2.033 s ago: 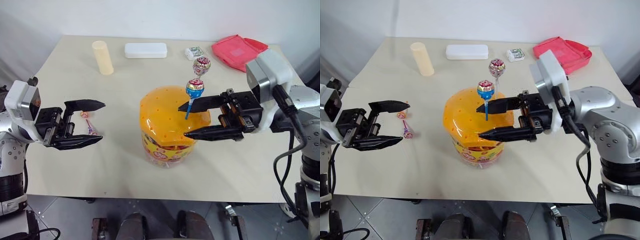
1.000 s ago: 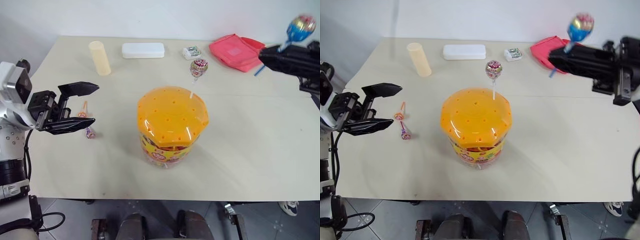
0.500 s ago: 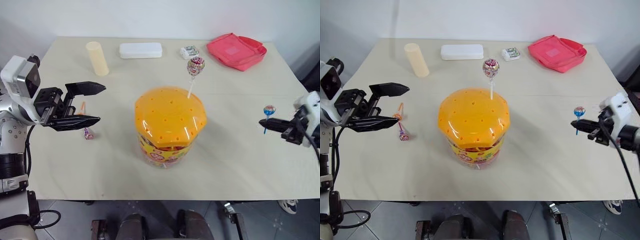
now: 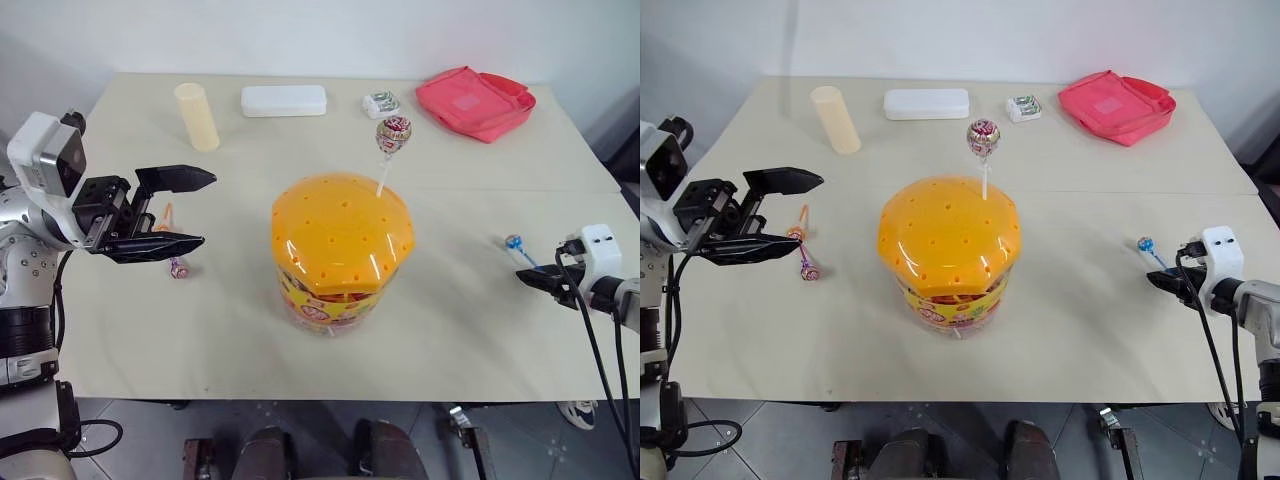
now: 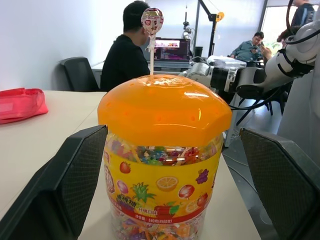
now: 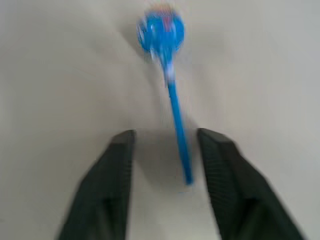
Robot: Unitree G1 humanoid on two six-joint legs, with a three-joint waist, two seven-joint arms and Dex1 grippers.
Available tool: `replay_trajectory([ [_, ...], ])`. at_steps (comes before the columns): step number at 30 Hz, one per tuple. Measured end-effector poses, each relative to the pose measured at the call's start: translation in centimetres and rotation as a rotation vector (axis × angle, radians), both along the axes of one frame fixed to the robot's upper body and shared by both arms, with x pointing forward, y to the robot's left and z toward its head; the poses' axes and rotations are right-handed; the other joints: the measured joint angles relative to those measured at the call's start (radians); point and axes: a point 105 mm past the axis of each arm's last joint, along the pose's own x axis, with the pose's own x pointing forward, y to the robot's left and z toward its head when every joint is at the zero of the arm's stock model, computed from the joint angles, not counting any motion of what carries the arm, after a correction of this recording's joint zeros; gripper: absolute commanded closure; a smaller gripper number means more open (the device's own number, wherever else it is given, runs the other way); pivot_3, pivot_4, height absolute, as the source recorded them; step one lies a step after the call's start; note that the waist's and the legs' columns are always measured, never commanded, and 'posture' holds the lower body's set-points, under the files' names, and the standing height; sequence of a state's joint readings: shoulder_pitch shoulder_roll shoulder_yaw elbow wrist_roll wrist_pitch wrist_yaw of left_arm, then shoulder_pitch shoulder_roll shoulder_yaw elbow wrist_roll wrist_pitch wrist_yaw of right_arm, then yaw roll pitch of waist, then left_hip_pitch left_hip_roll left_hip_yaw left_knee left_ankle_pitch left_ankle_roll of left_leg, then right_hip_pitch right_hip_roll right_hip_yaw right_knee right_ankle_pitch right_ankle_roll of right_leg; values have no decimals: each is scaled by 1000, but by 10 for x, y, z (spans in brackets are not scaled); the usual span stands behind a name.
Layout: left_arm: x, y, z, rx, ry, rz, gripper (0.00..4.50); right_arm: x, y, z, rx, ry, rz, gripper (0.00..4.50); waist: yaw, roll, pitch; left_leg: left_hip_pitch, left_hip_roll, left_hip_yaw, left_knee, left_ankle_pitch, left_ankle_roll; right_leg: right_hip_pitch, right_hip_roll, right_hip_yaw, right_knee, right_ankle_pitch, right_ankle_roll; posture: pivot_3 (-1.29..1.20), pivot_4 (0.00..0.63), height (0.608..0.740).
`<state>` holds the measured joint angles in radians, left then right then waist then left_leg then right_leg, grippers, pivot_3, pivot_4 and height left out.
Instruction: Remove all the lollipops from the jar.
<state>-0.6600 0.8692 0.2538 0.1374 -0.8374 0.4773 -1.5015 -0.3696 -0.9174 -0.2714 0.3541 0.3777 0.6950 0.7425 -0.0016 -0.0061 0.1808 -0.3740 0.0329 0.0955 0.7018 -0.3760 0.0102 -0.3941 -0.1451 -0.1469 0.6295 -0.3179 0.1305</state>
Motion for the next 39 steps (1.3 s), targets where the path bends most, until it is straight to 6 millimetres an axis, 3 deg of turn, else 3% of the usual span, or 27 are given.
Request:
replay_trajectory([
  [4, -1, -1, -1, 3, -1, -2, 0, -10, 15, 32, 36, -114, 67, 17, 0, 0, 0, 0, 0, 0, 0, 0, 0, 0, 0, 0, 0, 0, 0, 0, 150, 740],
  [8, -2, 0, -3, 3, 4, -1, 0, -29, 62, 95, 82, -319, 294, 17, 2, 0, 0, 0, 0, 0, 0, 0, 0, 0, 0, 0, 0, 0, 0, 0, 150, 740],
  [12, -1, 0, -3, -2, 3, -2, 0, -46, 124, 150, 92, -487, 576, 17, 0, 0, 0, 1, 0, -1, 0, 0, 0, 0, 0, 0, 0, 0, 0, 0, 150, 740],
  [18, 1, -4, -1, -21, -14, -19, 0, -41, 189, 168, 122, -517, 842, 17, 2, 0, 0, 0, -1, -1, 0, 0, 0, 0, 0, 0, 0, 0, 0, 0, 150, 740],
  [27, -1, -5, -2, -19, -18, -20, 0, -46, 235, 185, 193, -516, 1143, 17, -5, 0, 0, 0, -1, -1, 0, 0, 0, 0, 0, -1, 0, 0, 0, 0, 150, 740],
  [31, -5, -5, -5, -9, -20, -21, 0, -46, 250, 185, 240, -515, 1231, 923, -9, 0, 0, 0, -1, -1, -1, 0, 0, 0, 0, -1, 0, 0, 0, 0, 150, 740],
  [39, -9, -3, -4, -11, -29, -15, 0, -46, 258, 184, 246, -503, 1285, 3736, -3, 0, 0, 0, -1, -1, 0, 0, 0, 0, 0, -1, 0, 0, 0, 0, 150, 740],
])
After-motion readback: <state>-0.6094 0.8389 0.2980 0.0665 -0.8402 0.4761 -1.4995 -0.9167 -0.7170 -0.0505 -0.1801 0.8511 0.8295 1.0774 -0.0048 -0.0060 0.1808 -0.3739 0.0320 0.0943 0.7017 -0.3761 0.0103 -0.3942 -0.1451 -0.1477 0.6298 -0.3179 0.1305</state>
